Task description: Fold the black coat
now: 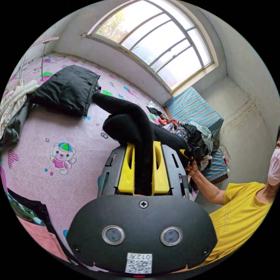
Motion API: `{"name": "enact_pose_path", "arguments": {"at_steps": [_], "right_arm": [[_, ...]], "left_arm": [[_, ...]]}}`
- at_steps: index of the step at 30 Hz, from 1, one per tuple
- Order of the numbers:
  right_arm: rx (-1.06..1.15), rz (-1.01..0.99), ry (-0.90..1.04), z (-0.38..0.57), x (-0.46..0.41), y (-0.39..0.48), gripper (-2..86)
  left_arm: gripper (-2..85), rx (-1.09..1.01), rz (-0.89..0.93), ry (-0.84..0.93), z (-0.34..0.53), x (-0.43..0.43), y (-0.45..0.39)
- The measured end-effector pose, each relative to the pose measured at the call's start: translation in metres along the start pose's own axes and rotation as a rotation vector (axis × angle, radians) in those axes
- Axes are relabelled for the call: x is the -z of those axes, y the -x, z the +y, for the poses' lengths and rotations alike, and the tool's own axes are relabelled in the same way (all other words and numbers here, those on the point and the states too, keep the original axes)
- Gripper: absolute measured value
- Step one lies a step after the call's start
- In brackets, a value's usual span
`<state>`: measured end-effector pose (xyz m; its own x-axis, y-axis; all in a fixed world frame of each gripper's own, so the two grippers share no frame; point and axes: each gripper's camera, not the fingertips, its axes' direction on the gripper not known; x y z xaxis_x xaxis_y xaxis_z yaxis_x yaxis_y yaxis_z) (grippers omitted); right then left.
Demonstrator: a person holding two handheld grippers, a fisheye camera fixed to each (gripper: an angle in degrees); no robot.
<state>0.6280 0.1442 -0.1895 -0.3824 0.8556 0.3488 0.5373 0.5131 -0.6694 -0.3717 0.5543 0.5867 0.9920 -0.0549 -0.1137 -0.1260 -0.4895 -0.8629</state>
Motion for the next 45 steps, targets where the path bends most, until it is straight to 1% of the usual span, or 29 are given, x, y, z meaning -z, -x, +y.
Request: {"name": "enact_pose_path", "arguments": {"at_steps": [4,6,7,8,9,10,11,12,13,14,15,16,18,19,20,21,23,25,26,29,31,34,37,39,40,42,44,45], "right_arm": [[0.176,0.009,0.078,-0.104,-0.079,0.044,9.9],[0.3,0.045,0.135,-0.157,-0.124,0.077,10.2],[0.385,0.078,0.173,-0.193,-0.157,0.101,10.6],[0.462,0.125,0.205,-0.228,-0.192,0.126,11.2],[0.489,0.155,0.216,-0.246,-0.21,0.138,11.7],[0.512,0.233,0.208,-0.281,-0.243,0.161,12.7],[0.513,0.352,0.199,-0.311,-0.274,0.179,13.4],[0.487,0.419,0.18,-0.323,-0.286,0.184,13.7],[0.397,0.544,0.086,-0.336,-0.3,0.189,13.0],[0.358,0.632,0.008,-0.333,-0.308,0.188,11.8],[0.361,0.659,-0.011,-0.325,-0.312,0.185,11.0],[0.385,0.655,0.007,-0.299,-0.323,0.173,9.4],[0.374,0.538,0.124,-0.236,-0.337,0.139,7.2],[0.321,0.432,0.192,-0.184,-0.341,0.113,5.6],[0.25,0.342,0.225,-0.13,-0.34,0.089,4.5],[0.204,0.306,0.233,-0.105,-0.336,0.078,3.9],[-0.015,0.172,0.183,-0.017,-0.31,0.038,2.8],[-0.141,0.08,0.132,0.041,-0.285,0.018,2.3],[-0.203,0.081,0.118,0.075,-0.27,0.012,2.0],[-0.216,0.151,0.176,0.139,-0.239,0.021,1.4],[-0.199,0.228,0.209,0.169,-0.22,0.034,1.2],[-0.156,0.334,0.225,0.215,-0.185,0.064,0.9],[-0.08,0.45,0.208,0.258,-0.148,0.104,0.7],[-0.043,0.546,0.19,0.286,-0.126,0.129,0.6],[-0.017,0.606,0.173,0.306,-0.113,0.145,0.5],[0.024,0.72,0.152,0.338,-0.095,0.172,0.3],[0.087,0.914,0.116,0.387,-0.077,0.207,0.2],[0.101,0.957,0.104,0.4,-0.073,0.215,0.1]], "left_arm": [[9.6,0.012,-0.023,-0.167,-0.031,0.014,0.032],[9.5,0.034,-0.05,-0.312,-0.051,0.023,0.059],[9.5,0.044,-0.057,-0.353,-0.056,0.024,0.066],[9.5,0.068,-0.071,-0.438,-0.065,0.026,0.081],[9.5,0.104,-0.083,-0.529,-0.073,0.026,0.096],[9.5,0.126,-0.086,-0.575,-0.077,0.025,0.104],[9.5,0.169,-0.092,-0.662,-0.086,0.021,0.122],[9.6,0.23,-0.091,-0.737,-0.095,0.013,0.142],[9.6,0.268,-0.085,-0.767,-0.098,0.007,0.153],[9.8,0.35,-0.066,-0.786,-0.106,-0.009,0.18],[9.9,0.483,-0.013,-0.748,-0.112,-0.029,0.212],[10.0,0.536,0.004,-0.709,-0.114,-0.041,0.227],[10.3,0.664,0.005,-0.517,-0.109,-0.089,0.271],[10.2,0.668,0.031,-0.5,-0.105,-0.1,0.28],[9.9,0.661,0.112,-0.529,-0.093,-0.117,0.291],[9.4,0.67,0.152,-0.599,-0.081,-0.128,0.297],[8.4,0.7,0.186,-0.65,-0.064,-0.144,0.304],[7.0,0.715,0.203,-0.656,-0.05,-0.159,0.308],[5.8,0.718,0.205,-0.652,-0.041,-0.166,0.308],[2.5,0.722,0.175,-0.666,-0.016,-0.178,0.296],[1.6,0.679,0.166,-0.664,0.003,-0.185,0.281],[1.0,0.54,0.135,-0.553,0.041,-0.208,0.235],[0.7,0.37,0.113,-0.39,0.09,-0.245,0.173],[0.6,0.237,0.119,-0.228,0.135,-0.286,0.121],[0.6,0.206,0.125,-0.187,0.147,-0.297,0.108],[0.6,0.059,0.159,-0.016,0.193,-0.345,0.057],[0.6,-0.041,0.193,0.085,0.229,-0.379,0.022],[0.6,-0.107,0.233,0.143,0.252,-0.403,0.002]]}}
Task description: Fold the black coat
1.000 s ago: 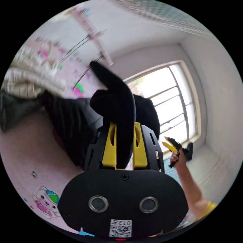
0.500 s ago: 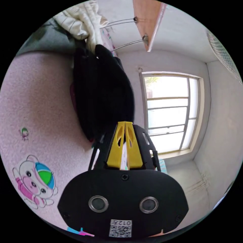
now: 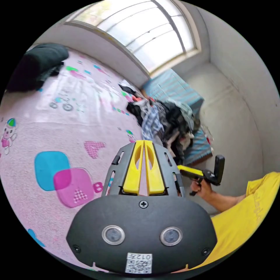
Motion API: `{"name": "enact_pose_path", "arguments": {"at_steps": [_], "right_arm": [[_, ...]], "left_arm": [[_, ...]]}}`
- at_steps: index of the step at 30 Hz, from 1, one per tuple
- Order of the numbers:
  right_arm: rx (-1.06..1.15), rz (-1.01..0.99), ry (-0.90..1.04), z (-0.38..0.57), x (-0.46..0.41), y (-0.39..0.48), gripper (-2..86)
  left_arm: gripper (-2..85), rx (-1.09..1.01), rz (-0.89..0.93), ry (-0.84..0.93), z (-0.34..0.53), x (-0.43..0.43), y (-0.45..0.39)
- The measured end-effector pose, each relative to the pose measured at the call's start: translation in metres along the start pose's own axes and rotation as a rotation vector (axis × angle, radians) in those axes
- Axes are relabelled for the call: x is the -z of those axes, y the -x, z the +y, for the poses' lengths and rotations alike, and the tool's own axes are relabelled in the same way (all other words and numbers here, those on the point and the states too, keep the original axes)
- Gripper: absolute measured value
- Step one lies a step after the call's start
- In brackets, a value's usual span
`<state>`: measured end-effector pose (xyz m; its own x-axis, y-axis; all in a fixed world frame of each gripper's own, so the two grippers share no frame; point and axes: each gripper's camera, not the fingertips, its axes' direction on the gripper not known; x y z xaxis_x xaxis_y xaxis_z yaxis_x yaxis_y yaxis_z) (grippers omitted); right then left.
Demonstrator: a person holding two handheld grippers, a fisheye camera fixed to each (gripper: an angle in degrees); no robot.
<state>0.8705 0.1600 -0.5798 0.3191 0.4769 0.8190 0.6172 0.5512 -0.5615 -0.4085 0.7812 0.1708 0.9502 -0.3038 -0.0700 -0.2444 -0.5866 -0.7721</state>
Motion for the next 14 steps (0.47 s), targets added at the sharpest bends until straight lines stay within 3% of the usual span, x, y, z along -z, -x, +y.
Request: {"name": "enact_pose_path", "arguments": {"at_steps": [4,9,14], "right_arm": [[-0.162,0.243,-0.064,0.087,0.035,-0.001,0.0],[-0.384,-0.032,0.087,0.165,0.02,-0.052,-0.1],[-0.309,0.044,-0.008,0.206,0.037,-0.104,-0.1]], "left_arm": [[0.6,-0.165,0.065,0.184,0.054,-0.089,-0.042],[0.5,-0.358,0.045,0.336,0.118,-0.201,-0.092],[0.5,-0.551,-0.125,0.296,0.162,-0.291,-0.129]]}}
